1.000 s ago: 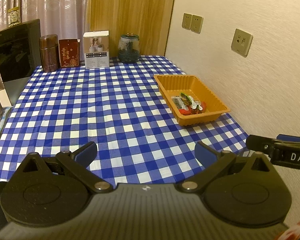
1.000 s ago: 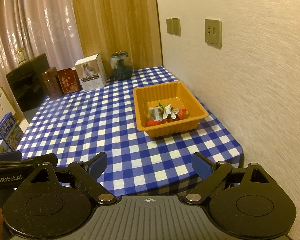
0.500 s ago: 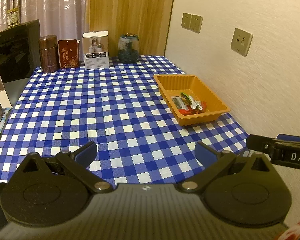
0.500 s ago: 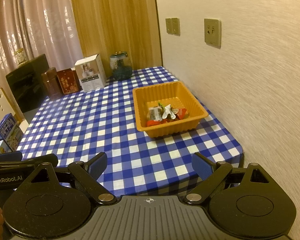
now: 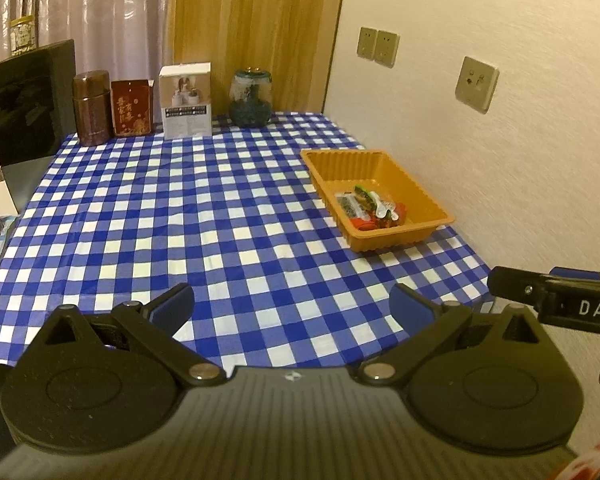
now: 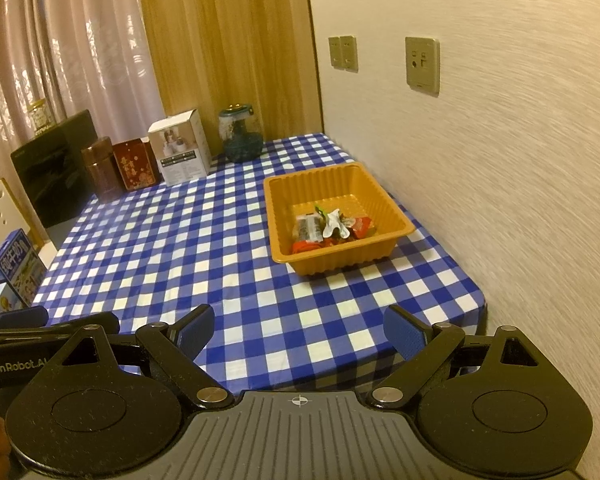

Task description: Organize snacks

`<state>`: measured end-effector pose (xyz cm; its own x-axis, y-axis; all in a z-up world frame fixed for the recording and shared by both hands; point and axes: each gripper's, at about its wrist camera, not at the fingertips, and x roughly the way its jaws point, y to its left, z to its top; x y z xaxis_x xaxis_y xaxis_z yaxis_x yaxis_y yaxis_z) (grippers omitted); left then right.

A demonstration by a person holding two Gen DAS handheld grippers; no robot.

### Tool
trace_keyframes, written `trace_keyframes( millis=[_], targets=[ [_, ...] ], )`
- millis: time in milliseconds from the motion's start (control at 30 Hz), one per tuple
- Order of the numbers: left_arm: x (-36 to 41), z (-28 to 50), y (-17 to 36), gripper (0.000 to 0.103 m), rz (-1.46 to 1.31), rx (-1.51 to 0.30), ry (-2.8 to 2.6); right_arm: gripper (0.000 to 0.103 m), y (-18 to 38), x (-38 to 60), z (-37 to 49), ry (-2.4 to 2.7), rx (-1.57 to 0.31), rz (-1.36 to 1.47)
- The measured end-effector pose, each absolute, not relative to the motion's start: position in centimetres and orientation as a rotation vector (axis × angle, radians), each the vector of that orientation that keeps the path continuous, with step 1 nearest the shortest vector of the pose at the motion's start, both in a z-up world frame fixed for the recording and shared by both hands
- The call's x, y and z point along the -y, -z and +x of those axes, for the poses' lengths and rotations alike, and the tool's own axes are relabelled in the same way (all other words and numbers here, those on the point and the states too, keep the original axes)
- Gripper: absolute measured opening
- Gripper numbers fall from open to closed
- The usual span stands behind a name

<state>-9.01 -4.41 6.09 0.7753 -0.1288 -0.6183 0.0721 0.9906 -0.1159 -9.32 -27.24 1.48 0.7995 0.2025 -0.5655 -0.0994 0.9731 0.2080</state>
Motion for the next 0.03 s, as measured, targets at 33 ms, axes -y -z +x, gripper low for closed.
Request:
trace_keyframes(
  millis=[33],
  targets=[
    [4.37,-9.01,-6.08,0.103,-0.091,-0.674,0.109,0.091,-1.47,27.25,-9.31,-0.163,-0.625,0.172]
  ],
)
